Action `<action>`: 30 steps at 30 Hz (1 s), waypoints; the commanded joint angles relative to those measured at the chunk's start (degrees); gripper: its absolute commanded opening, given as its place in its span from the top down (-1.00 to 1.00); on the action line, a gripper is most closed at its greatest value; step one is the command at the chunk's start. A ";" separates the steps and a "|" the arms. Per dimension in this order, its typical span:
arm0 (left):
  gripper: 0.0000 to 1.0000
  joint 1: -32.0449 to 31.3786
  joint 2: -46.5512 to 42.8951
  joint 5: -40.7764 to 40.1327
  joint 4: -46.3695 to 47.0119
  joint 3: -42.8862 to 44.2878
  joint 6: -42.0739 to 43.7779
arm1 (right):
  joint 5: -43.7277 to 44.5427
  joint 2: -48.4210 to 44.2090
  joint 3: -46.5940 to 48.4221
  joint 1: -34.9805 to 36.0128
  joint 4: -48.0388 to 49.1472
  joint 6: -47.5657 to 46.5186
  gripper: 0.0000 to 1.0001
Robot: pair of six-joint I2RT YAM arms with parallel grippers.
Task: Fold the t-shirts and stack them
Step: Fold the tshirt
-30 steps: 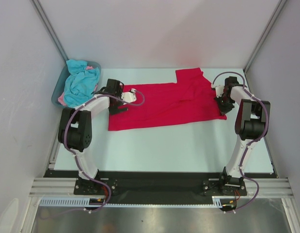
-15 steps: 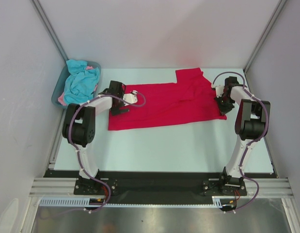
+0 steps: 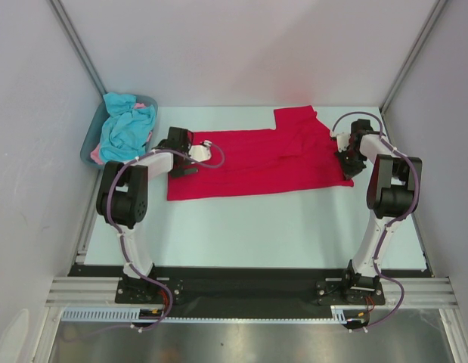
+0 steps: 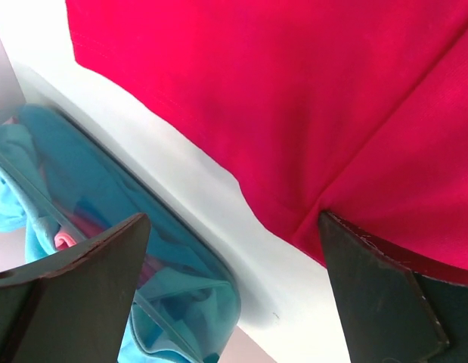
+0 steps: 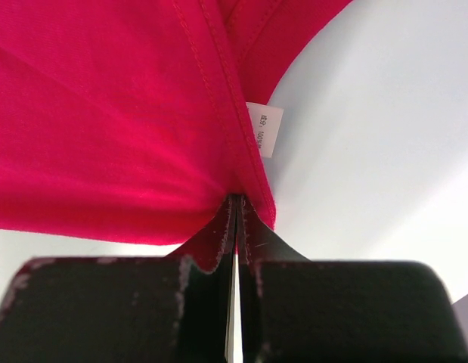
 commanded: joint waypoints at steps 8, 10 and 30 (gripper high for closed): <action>-1.00 4.13 2.52 -7.17 -2.95 -0.80 2.76 | 4.88 0.35 -0.37 -2.09 -3.20 -1.29 1.00; -1.00 4.13 1.99 -6.65 -3.05 -0.71 2.15 | 4.61 0.35 -0.46 -2.01 -3.46 -1.11 1.00; -0.99 -0.70 -12.51 0.11 -3.39 3.43 -3.48 | -0.92 -9.06 8.77 7.14 -2.06 3.28 0.13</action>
